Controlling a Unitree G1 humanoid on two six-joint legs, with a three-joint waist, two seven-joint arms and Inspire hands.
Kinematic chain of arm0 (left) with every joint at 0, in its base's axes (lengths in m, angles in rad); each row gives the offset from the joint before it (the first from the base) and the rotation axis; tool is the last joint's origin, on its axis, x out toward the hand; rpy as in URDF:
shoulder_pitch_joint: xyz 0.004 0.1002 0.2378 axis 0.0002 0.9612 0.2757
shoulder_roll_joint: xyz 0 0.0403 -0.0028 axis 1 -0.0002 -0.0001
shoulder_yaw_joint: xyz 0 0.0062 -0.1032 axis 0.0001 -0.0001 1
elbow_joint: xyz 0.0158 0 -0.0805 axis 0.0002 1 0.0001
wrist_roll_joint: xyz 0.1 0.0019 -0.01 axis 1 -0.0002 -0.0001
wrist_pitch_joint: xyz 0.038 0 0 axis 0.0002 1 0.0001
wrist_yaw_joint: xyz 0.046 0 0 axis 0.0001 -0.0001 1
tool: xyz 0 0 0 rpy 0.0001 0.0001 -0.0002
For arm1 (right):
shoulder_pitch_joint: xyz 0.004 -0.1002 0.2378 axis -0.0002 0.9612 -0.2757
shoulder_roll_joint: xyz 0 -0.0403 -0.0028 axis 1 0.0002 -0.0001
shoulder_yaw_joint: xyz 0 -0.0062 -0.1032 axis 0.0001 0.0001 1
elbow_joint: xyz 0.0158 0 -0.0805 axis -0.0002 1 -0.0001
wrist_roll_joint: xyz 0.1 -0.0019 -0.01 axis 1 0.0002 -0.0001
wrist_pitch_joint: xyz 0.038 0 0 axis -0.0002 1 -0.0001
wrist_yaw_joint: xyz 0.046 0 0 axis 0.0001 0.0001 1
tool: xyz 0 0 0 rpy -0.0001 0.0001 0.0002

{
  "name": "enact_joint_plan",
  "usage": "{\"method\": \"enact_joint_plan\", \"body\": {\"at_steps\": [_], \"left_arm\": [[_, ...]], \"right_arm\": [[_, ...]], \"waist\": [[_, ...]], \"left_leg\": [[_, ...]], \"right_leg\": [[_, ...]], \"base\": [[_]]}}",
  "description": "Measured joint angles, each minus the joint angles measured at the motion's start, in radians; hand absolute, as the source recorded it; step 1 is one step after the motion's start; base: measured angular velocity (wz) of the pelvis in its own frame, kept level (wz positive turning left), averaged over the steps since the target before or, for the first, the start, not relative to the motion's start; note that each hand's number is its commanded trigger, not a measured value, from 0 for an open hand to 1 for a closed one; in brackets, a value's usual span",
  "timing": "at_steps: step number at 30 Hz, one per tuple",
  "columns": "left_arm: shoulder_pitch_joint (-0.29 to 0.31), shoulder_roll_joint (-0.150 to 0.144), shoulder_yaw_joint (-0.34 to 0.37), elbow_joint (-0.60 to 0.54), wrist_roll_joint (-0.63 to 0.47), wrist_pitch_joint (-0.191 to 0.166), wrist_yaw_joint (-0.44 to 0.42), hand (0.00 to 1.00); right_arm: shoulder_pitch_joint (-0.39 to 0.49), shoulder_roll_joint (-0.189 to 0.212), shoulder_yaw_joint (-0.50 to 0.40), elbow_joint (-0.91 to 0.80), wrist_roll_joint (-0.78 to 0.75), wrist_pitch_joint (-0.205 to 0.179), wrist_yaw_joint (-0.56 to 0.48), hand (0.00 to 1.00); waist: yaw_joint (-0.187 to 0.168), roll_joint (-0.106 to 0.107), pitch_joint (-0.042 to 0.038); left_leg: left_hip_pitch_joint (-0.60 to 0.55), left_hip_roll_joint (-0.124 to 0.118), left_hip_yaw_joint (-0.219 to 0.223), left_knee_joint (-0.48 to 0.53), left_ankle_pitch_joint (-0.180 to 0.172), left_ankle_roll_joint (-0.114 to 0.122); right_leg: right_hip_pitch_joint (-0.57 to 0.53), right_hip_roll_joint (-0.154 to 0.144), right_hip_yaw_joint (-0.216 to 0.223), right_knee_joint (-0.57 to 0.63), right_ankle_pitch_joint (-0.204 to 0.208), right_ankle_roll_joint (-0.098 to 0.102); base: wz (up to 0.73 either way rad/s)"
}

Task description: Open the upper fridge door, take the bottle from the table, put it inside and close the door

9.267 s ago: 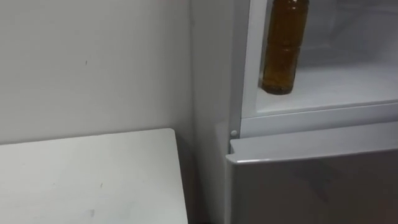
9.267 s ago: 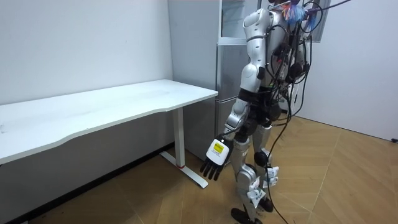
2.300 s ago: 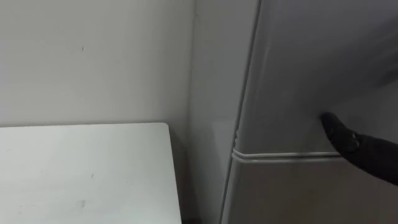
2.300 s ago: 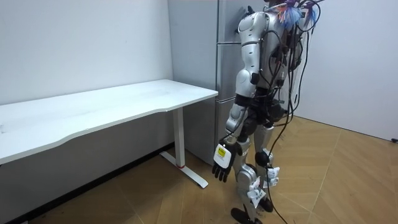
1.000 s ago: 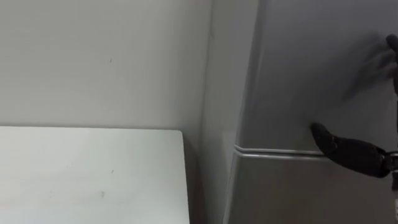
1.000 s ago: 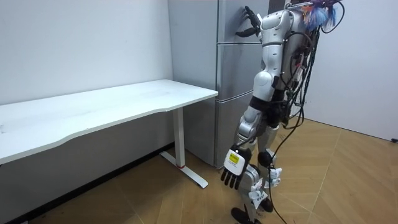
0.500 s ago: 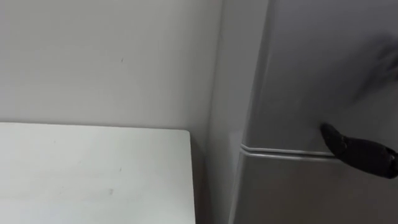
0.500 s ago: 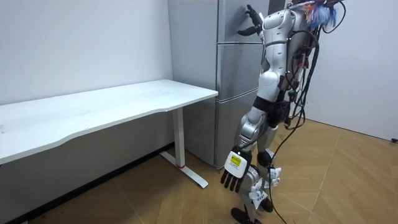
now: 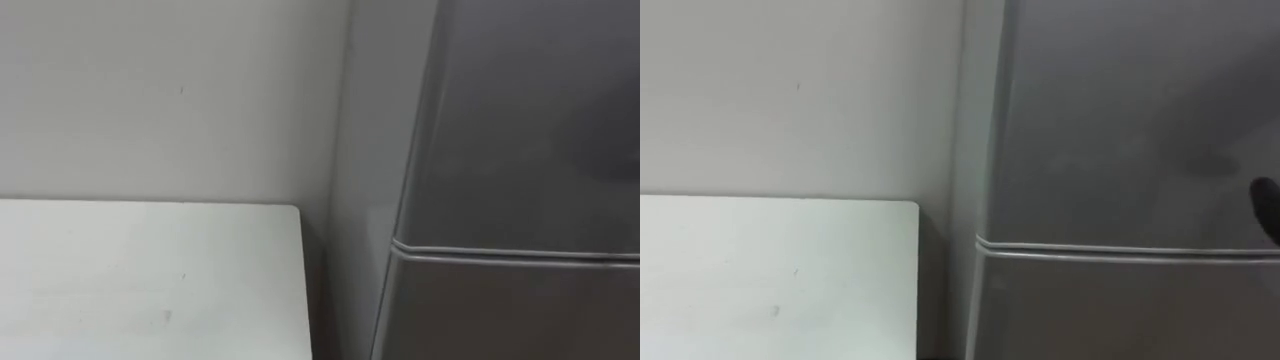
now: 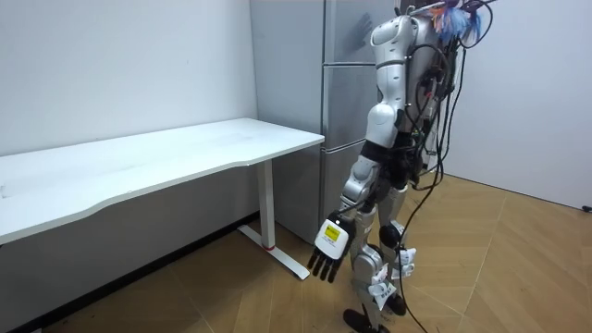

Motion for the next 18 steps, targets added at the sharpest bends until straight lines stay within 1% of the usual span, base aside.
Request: {"method": "enact_joint_plan", "body": {"at_steps": [2,3,6,8,13,15,17,18], "left_arm": [[-0.006,0.0,0.0,-0.003,0.0,0.0,0.009,0.0],[-0.011,0.0,0.0,-0.005,0.0,0.0,0.017,0.0],[-0.013,-0.002,0.002,-0.023,-0.001,0.001,0.028,0.0],[-0.012,-0.006,0.001,-0.037,-0.003,0.001,0.045,0.0],[-0.02,-0.024,-0.006,-0.039,-0.007,0.001,0.101,0.0],[-0.016,-0.031,-0.006,-0.04,-0.01,0.002,0.117,0.0],[-0.01,-0.04,-0.006,-0.047,-0.013,0.001,0.135,0.0],[-0.008,-0.044,-0.006,-0.047,-0.016,0.001,0.145,0.0]], "right_arm": [[0.014,0.0,-0.011,0.009,0.042,-0.001,-0.015,0.0],[0.024,0.0,-0.021,0.025,0.062,-0.004,-0.03,0.0],[0.059,0.001,-0.04,0.065,0.1,-0.006,-0.073,0.0],[0.082,0.008,-0.039,0.087,0.115,-0.006,-0.096,0.0],[0.108,0.06,-0.039,0.171,0.183,-0.01,-0.153,0.0],[0.149,0.085,-0.036,0.196,0.288,-0.01,-0.172,0.0],[0.165,0.106,-0.034,0.239,0.338,-0.016,-0.195,0.0],[0.177,0.122,-0.034,0.276,0.361,-0.018,-0.207,0.0]], "waist": [[-0.006,0.0,-0.0005],[-0.009,0.002,0.0009],[-0.007,0.003,0.0033],[-0.003,0.004,0.0029],[-0.004,0.01,0.0019],[0.003,0.014,0.0025],[0.003,0.021,0.0025],[0.005,0.026,0.0008]], "left_leg": [[0.001,0.0,0.002,-0.006,0.0,0.0],[0.002,0.0,0.003,-0.008,0.0,0.0],[0.014,0.0,0.008,-0.012,-0.003,-0.001],[0.017,0.001,0.015,-0.013,-0.006,-0.002],[0.017,0.001,0.021,-0.012,-0.007,-0.001],[0.015,0.001,0.025,-0.012,-0.007,-0.001],[0.015,0.001,0.024,-0.012,-0.007,-0.001],[0.015,0.001,0.024,-0.012,-0.01,-0.001]], "right_leg": [[-0.002,0.0,0.001,-0.002,-0.001,0.001],[-0.002,0.0,0.001,-0.002,-0.002,0.002],[-0.004,0.0,0.005,0.0,-0.009,0.002],[-0.004,0.0,0.009,0.0,-0.015,0.003],[0.0,0.001,0.013,0.003,-0.015,0.002],[0.0,0.001,0.015,0.003,-0.015,0.002],[-0.001,0.001,0.016,-0.001,-0.015,0.003],[-0.002,0.003,0.018,-0.005,-0.015,0.003]], "base": [[0.0],[-0.04],[-0.03],[-0.07],[-0.02],[0.0],[0.0],[0.0]]}}
